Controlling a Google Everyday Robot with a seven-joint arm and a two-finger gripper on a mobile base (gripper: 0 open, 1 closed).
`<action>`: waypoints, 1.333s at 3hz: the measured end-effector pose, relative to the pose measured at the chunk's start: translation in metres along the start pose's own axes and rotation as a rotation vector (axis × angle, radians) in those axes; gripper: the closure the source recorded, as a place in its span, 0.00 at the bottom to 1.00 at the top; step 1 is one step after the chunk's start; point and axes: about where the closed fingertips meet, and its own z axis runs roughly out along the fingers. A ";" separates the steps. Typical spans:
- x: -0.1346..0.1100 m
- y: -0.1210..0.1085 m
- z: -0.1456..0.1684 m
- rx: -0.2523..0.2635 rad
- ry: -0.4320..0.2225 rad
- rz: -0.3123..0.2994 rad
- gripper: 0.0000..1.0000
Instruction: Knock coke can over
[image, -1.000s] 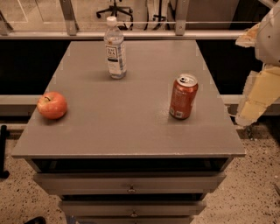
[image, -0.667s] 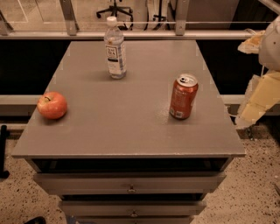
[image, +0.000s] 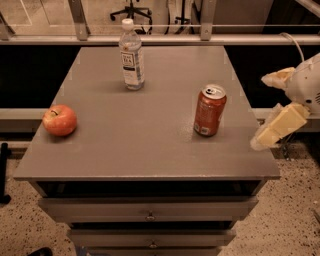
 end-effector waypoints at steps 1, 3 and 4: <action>-0.011 -0.022 0.040 0.006 -0.250 0.058 0.00; -0.042 -0.049 0.073 0.043 -0.581 0.042 0.00; -0.063 -0.057 0.092 0.046 -0.712 -0.002 0.00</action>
Offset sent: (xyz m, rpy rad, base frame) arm 0.0943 0.0411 -0.0170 0.5663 -0.2720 0.0145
